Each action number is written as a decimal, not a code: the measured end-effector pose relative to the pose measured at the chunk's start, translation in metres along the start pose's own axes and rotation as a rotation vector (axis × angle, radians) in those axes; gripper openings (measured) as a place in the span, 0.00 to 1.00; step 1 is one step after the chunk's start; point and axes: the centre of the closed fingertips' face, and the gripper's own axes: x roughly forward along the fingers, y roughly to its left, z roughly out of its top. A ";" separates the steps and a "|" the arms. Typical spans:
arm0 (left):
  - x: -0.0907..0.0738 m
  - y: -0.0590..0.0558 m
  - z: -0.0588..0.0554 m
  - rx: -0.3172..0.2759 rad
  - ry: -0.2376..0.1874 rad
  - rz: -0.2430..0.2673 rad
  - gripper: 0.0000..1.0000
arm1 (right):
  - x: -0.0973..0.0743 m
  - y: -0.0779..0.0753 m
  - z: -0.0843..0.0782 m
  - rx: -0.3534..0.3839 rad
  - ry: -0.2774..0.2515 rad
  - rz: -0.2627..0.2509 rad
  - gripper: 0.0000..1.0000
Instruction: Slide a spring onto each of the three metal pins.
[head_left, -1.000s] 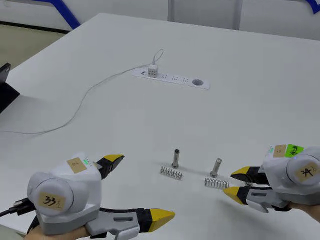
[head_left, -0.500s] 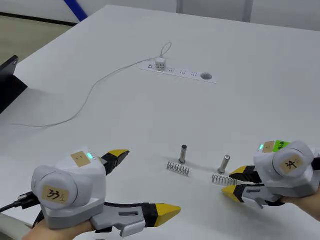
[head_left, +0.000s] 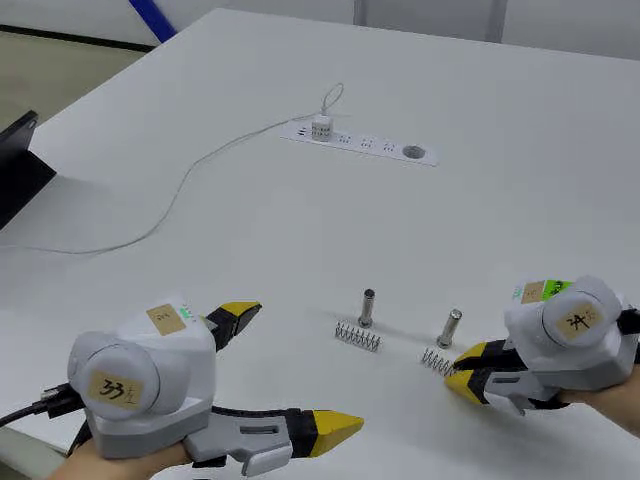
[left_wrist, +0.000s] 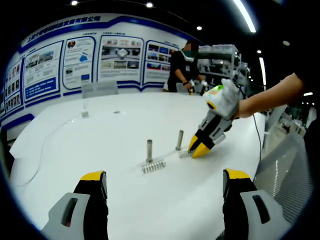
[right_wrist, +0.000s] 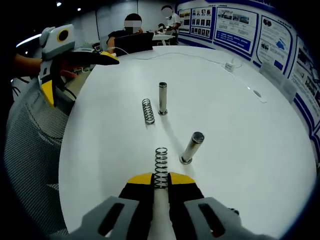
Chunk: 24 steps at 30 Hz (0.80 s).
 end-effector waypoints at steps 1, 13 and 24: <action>0.000 0.000 -0.001 0.001 0.003 -0.001 0.98 | 0.000 0.000 0.000 0.000 -0.001 0.000 0.11; 0.005 -0.009 -0.010 0.050 0.048 -0.042 0.95 | 0.000 0.002 0.000 0.008 -0.007 -0.005 0.11; 0.005 -0.012 -0.002 0.027 0.009 -0.053 0.89 | -0.024 0.015 0.022 -0.079 -0.060 -0.008 0.11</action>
